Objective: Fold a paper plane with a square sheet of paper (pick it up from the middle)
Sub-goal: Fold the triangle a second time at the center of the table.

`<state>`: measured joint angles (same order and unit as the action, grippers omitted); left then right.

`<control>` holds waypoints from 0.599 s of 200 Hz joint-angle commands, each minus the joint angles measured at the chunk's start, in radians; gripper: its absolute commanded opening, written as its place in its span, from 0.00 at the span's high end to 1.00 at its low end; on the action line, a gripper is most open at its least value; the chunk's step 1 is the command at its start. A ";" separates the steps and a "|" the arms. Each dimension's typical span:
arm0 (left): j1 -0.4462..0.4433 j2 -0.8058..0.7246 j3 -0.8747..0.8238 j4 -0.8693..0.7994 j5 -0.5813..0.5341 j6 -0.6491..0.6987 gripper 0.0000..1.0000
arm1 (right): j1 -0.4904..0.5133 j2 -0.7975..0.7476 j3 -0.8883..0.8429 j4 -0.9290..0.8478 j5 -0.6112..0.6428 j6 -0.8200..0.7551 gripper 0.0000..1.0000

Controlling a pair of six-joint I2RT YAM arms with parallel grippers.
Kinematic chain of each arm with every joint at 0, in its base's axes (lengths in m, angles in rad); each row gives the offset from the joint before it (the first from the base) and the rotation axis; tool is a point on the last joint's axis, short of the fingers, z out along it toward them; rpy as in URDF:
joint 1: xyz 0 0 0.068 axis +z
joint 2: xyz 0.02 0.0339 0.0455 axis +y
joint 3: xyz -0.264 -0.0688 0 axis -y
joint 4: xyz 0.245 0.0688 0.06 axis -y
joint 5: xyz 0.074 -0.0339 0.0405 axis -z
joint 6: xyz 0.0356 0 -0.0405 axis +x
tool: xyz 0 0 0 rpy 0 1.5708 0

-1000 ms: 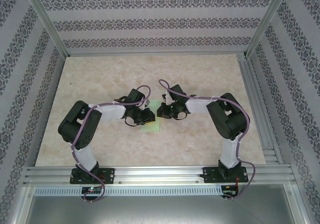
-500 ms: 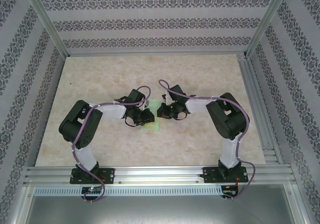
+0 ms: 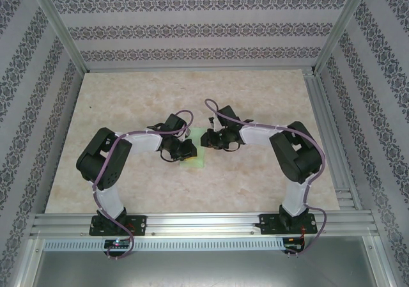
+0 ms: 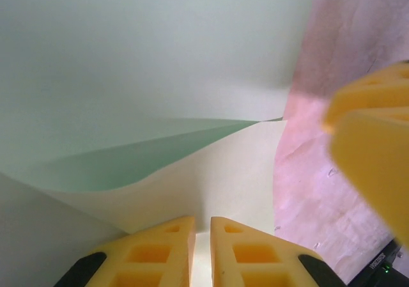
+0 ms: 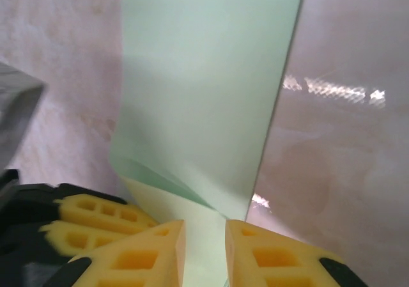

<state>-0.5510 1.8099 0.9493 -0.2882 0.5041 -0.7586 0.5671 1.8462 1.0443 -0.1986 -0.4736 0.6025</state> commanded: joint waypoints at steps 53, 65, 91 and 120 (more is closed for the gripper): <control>-0.017 0.032 0.016 -0.081 -0.085 0.021 0.84 | 0.039 -0.018 -0.006 -0.026 0.023 -0.014 0.83; -0.018 0.030 0.017 -0.081 -0.088 0.020 0.84 | 0.044 0.004 0.008 -0.025 0.013 -0.013 0.84; -0.018 0.028 0.017 -0.083 -0.092 0.017 0.84 | 0.048 0.043 0.027 -0.022 0.004 -0.013 0.85; -0.020 0.019 0.018 -0.080 -0.086 0.014 0.84 | 0.049 0.081 0.038 -0.023 -0.003 -0.011 0.87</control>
<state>-0.5598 1.8107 0.9607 -0.3088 0.4797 -0.7570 0.6090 1.8988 1.0485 -0.2218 -0.4564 0.6025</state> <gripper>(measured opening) 0.157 0.136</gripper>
